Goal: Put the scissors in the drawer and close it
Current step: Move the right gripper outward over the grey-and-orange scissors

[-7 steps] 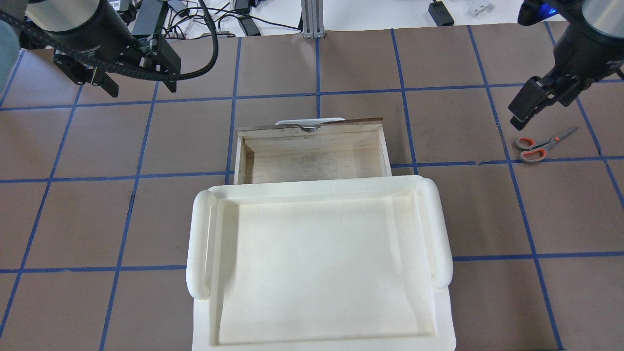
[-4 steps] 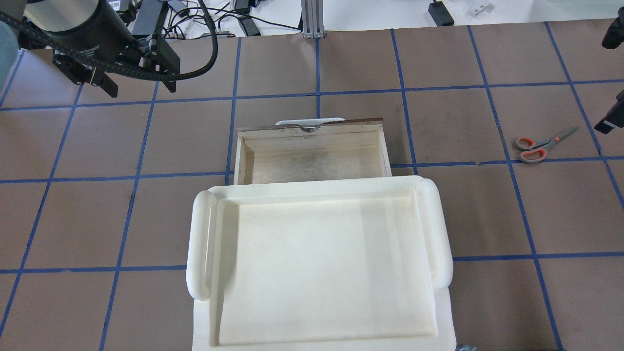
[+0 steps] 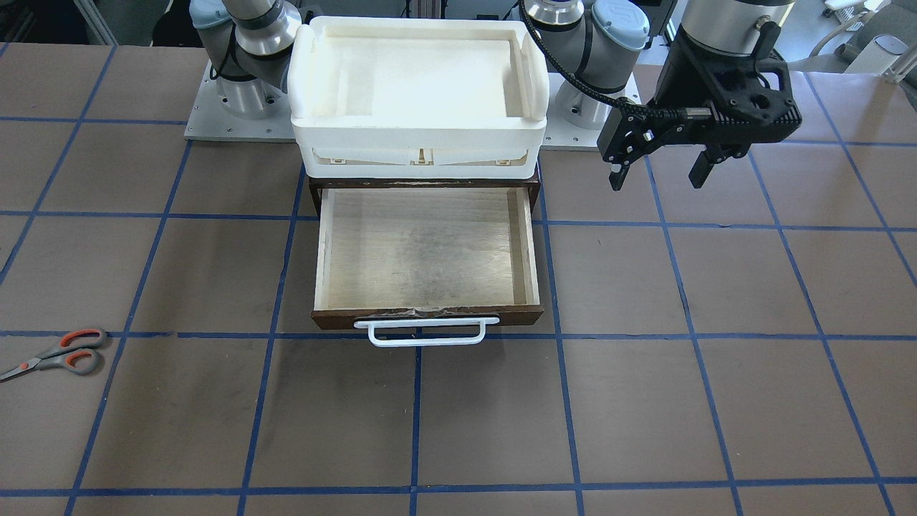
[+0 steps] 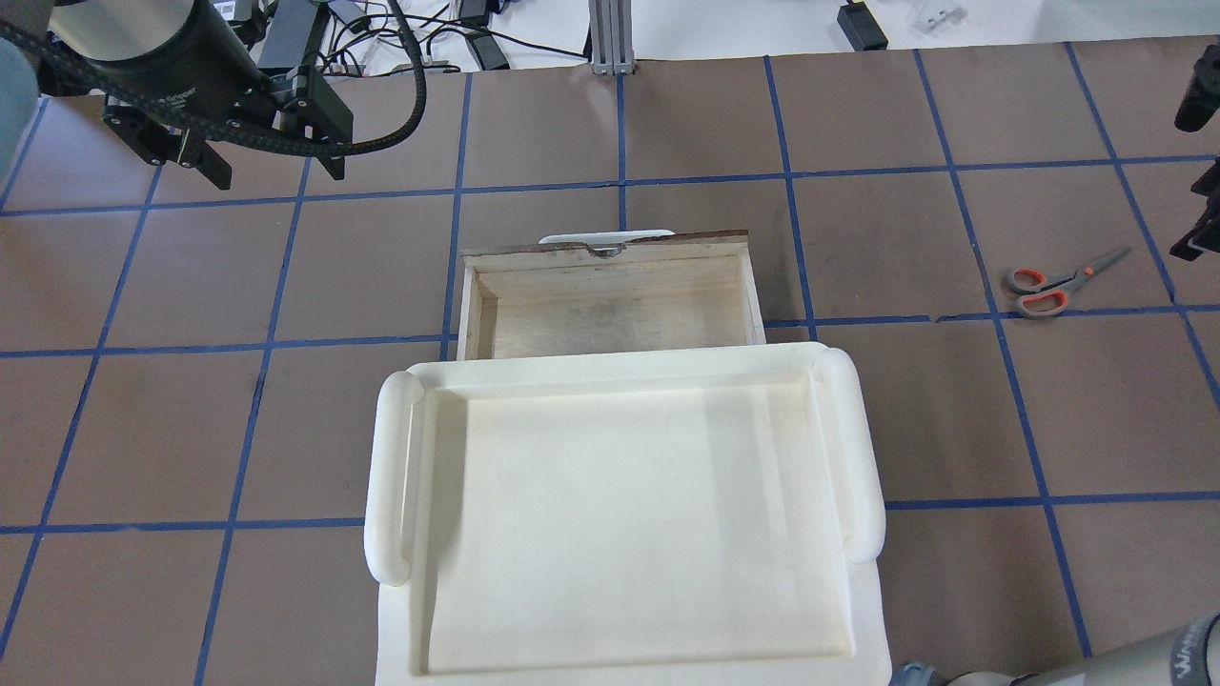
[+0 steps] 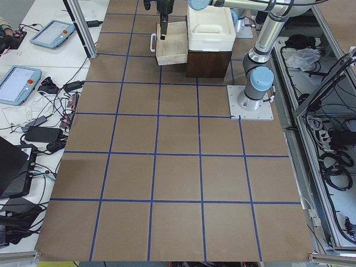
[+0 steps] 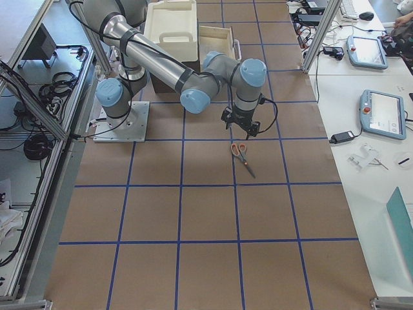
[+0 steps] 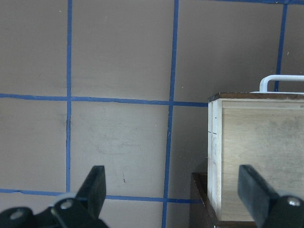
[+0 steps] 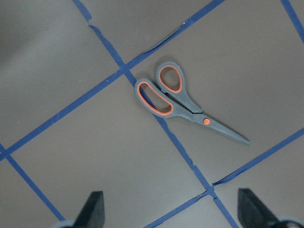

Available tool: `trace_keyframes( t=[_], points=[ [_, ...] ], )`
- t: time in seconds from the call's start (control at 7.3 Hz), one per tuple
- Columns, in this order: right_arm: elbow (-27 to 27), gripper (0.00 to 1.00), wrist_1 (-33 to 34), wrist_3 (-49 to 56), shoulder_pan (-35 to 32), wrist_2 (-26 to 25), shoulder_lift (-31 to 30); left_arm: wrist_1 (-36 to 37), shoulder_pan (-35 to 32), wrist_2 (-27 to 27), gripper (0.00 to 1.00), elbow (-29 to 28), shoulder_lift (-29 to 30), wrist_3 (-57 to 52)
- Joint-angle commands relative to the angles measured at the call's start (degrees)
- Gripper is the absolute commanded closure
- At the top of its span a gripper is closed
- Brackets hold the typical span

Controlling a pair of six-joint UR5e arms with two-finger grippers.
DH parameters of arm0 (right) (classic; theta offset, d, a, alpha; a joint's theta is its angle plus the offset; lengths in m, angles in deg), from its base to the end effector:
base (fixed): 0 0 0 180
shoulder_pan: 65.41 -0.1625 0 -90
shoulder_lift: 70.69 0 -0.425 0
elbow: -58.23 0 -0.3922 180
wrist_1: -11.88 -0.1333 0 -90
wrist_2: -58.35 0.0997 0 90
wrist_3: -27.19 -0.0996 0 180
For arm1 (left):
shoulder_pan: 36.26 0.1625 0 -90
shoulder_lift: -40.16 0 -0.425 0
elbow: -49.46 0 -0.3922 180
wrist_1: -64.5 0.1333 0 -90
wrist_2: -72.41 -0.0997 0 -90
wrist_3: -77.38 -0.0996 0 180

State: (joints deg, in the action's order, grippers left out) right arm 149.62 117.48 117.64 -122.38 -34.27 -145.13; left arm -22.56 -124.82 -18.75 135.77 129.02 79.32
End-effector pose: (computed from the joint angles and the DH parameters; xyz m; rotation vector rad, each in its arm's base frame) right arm -0.2117 -0.5619 0.3558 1.5090 -2.7533 -0.0808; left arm -0.1188 -0.4977 0.5353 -0.0940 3.1134 -0.2117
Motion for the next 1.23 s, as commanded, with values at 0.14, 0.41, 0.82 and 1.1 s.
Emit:
trace_keyframes(
  t=[0.14,0.41,0.82,1.1],
  points=[
    [0.02,0.0,6.52,17.31,-0.07,0.07,7.71,-0.04,-0.03,0.02,0.0,0.0,0.0,0.0],
    [0.02,0.0,9.97,28.16,-0.86,0.77,10.0,0.05,-0.03,0.02,0.0,0.0,0.0,0.0],
    [0.02,0.0,15.15,40.38,-3.85,0.94,14.04,0.05,0.06,0.02,0.0,0.0,0.0,0.0],
    [0.02,0.0,16.82,45.91,-3.76,5.57,16.76,0.05,0.06,0.02,0.0,0.0,0.0,0.0]
  ],
)
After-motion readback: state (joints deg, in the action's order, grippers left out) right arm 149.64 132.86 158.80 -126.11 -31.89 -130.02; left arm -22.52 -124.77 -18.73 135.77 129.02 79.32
